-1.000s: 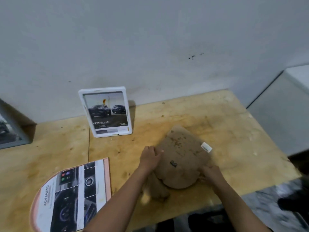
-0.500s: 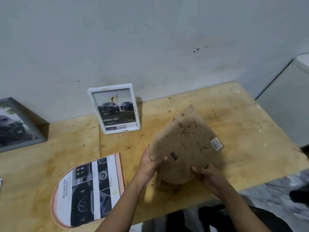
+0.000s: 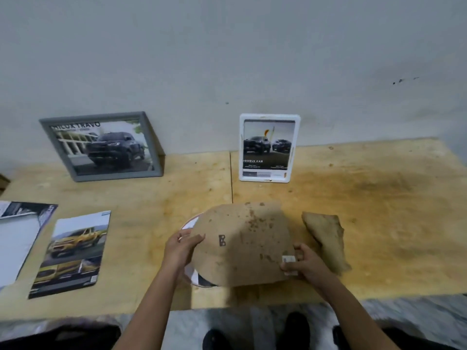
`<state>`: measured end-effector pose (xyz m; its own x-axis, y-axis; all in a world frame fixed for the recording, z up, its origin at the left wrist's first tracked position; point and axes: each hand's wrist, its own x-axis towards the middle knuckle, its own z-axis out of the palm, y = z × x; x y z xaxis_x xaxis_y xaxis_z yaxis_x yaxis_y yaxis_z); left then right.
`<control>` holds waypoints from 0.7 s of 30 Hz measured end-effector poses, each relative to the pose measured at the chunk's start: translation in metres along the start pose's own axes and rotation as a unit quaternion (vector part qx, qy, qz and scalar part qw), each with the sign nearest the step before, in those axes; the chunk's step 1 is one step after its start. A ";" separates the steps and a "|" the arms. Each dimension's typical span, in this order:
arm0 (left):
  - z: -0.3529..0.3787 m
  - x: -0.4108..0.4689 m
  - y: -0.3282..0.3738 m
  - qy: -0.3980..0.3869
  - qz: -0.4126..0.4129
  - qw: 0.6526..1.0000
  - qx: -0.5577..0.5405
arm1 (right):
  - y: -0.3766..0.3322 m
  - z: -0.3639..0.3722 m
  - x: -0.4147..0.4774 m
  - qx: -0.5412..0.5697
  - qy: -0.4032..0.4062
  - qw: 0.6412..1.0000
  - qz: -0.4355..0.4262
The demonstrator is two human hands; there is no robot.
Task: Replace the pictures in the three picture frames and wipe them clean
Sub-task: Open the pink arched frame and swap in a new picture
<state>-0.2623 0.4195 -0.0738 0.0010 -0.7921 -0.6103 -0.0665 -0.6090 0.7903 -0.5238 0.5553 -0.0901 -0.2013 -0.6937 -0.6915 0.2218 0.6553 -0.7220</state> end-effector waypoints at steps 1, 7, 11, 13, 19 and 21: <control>-0.012 0.002 -0.002 -0.012 -0.003 1.000 -0.023 | 0.000 0.013 0.001 -0.011 0.004 1.000 0.000; -0.050 0.020 -0.012 -0.011 0.005 0.999 0.048 | 0.001 0.057 0.005 -0.109 0.068 0.992 -0.019; -0.050 0.025 -0.017 0.019 0.025 0.993 0.115 | 0.013 0.067 0.006 -0.170 0.128 0.976 -0.051; -0.050 0.026 -0.023 0.040 0.049 0.987 0.148 | 0.019 0.069 0.004 -0.198 0.149 0.967 -0.066; -0.050 0.022 -0.036 0.051 0.135 0.959 0.245 | 0.025 0.072 0.000 -0.340 0.193 0.914 -0.109; -0.051 0.017 -0.037 0.062 0.188 0.934 0.298 | 0.025 0.073 0.000 -0.390 0.207 0.888 -0.129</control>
<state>-0.2084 0.4266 -0.1110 -0.0222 -0.9666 -0.2552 -0.6293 -0.1848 0.7549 -0.4482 0.5503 -0.1064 -0.5192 -0.7868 -0.3336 -0.5782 0.6109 -0.5408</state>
